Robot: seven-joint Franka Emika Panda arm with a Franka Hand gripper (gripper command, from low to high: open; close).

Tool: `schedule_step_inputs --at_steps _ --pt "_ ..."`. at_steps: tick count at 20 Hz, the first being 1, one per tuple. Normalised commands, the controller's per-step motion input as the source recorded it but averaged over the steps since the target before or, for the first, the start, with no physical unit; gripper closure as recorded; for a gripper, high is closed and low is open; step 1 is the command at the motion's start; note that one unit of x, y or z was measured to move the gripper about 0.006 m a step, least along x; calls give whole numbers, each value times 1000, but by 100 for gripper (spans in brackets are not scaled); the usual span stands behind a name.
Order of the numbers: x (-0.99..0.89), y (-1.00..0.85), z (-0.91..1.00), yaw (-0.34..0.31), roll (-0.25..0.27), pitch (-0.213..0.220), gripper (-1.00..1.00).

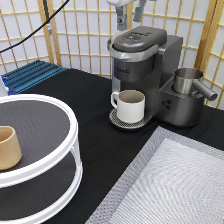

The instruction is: Make coffee

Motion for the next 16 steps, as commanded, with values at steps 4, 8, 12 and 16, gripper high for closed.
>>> schedule_step_inputs --at_steps 4,8,12,16 --pt "-197 -210 -84 8 35 -100 -100" --pt "-437 94 -199 84 -1 -109 -100" --pt "-555 103 -185 124 -3 -95 -100" --pt "-551 -37 -259 137 1 -105 -100"
